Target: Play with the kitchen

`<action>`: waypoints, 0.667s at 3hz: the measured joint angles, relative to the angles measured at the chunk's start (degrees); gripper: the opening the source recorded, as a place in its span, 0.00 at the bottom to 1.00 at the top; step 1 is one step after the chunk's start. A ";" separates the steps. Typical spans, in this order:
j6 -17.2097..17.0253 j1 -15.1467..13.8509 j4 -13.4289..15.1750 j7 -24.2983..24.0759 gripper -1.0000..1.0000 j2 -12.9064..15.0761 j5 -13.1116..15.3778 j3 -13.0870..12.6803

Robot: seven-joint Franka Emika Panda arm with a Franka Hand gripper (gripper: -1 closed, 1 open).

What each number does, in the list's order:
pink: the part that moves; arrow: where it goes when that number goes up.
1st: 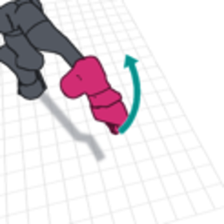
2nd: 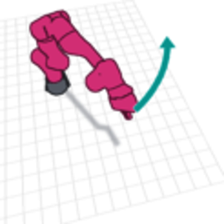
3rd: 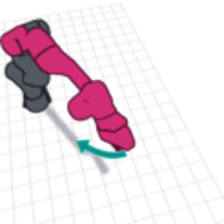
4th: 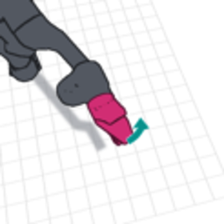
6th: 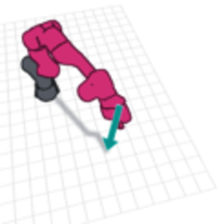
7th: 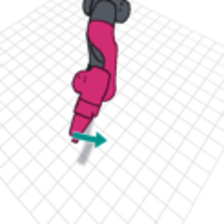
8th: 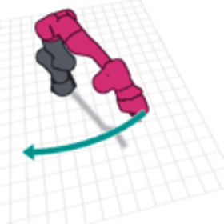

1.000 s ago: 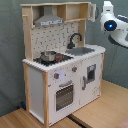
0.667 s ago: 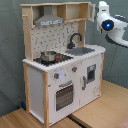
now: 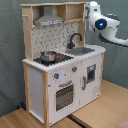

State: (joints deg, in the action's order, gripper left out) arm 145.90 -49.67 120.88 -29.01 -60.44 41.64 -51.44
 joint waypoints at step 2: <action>0.32 -5.82 -7.62 0.66 0.00 5.35 0.00 -5.91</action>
State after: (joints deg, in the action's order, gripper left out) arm 146.22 -55.49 113.26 -28.34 -55.09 41.64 -57.34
